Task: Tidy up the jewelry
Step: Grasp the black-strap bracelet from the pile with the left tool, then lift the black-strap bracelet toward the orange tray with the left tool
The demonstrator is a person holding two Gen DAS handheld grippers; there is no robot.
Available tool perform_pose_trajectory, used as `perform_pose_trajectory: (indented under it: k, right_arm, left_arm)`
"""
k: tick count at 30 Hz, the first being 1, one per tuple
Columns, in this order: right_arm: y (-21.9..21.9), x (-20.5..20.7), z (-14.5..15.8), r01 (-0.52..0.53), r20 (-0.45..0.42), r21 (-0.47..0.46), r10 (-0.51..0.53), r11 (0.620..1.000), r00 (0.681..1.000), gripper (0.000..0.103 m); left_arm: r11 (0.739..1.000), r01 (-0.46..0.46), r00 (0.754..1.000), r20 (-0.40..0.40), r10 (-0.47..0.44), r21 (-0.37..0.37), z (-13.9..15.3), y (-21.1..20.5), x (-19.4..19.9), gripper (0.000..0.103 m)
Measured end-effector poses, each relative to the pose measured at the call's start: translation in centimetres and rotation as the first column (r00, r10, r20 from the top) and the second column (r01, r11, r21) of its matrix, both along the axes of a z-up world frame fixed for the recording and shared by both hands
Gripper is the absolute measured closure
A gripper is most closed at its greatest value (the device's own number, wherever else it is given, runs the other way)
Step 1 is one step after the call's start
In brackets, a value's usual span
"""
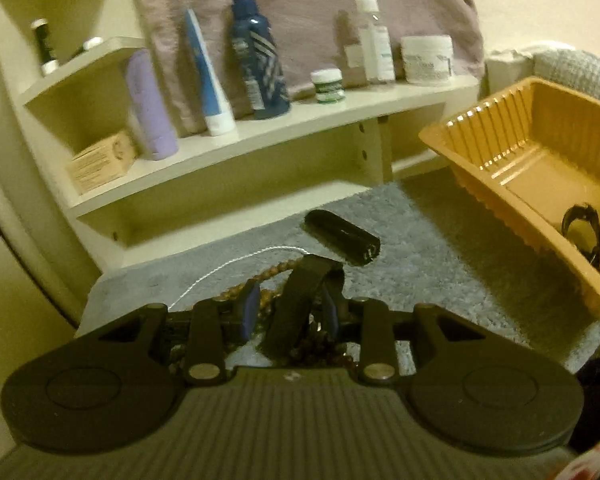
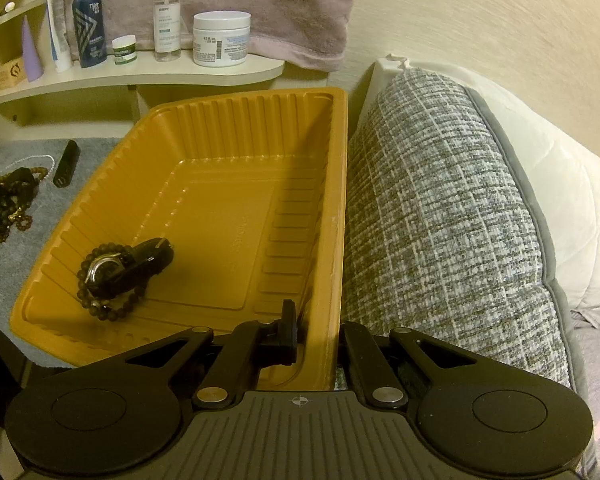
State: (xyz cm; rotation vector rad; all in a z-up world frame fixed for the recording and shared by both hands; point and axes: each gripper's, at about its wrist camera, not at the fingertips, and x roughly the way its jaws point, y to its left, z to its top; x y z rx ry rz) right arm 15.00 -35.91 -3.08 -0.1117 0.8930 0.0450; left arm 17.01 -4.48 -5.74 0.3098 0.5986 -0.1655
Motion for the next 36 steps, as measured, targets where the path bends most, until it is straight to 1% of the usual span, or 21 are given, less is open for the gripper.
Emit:
perform_pose_trajectory:
  k: [3,5,6,12,14,17,25,32,34,36]
  right_arm:
    - [0.0,0.0,0.0,0.001,0.001,0.000,-0.001,1.000,1.000,0.099]
    - [0.0,0.1,0.0,0.002,0.002,0.001,-0.002,1.000,1.000,0.099]
    - [0.0,0.1,0.0,0.002,0.002,0.000,-0.002,1.000,1.000,0.099]
    - [0.0,0.1,0.0,0.001,0.004,-0.001,-0.001,1.000,1.000,0.099]
    - [-0.1,0.1,0.0,0.001,0.006,-0.001,-0.001,1.000,1.000,0.099]
    - [-0.1,0.1,0.0,0.002,0.008,0.000,-0.002,1.000,1.000,0.099]
    - [-0.1,0.0,0.0,0.002,0.011,0.003,-0.002,1.000,1.000,0.099]
    - [-0.1,-0.1,0.0,0.002,0.011,0.002,-0.002,1.000,1.000,0.099]
    - [-0.1,-0.1,0.0,0.001,0.011,0.002,-0.001,1.000,1.000,0.099]
    - [-0.1,-0.1,0.0,0.001,0.012,0.003,-0.001,1.000,1.000,0.099]
  left_arm:
    - [1.000,0.015,1.000,-0.027,-0.014,0.028,-0.9,-0.4,0.9,0.074]
    - [0.999,0.021,0.999,-0.026,-0.020,0.042,-1.4,-0.5,1.2,0.085]
    - [0.999,0.019,1.000,-0.023,-0.018,0.045,-1.4,-0.5,1.3,0.086]
    - [1.000,-0.012,1.000,0.010,0.012,0.017,-0.3,0.5,1.4,0.090]
    - [1.000,-0.018,0.999,0.027,0.017,0.016,0.2,0.9,1.4,0.094]
    - [1.000,-0.018,0.999,0.039,0.018,-0.005,1.1,1.3,1.5,0.096]
    - [1.000,-0.004,0.996,0.084,0.006,-0.024,2.9,0.9,1.2,0.097]
    - [0.997,0.018,0.994,0.105,-0.010,-0.075,4.1,0.6,0.8,0.097]
    - [0.997,0.024,0.993,0.117,-0.016,-0.071,4.3,0.4,0.7,0.097]
    - [0.999,0.030,0.989,0.147,-0.024,-0.039,4.5,0.1,0.5,0.097]
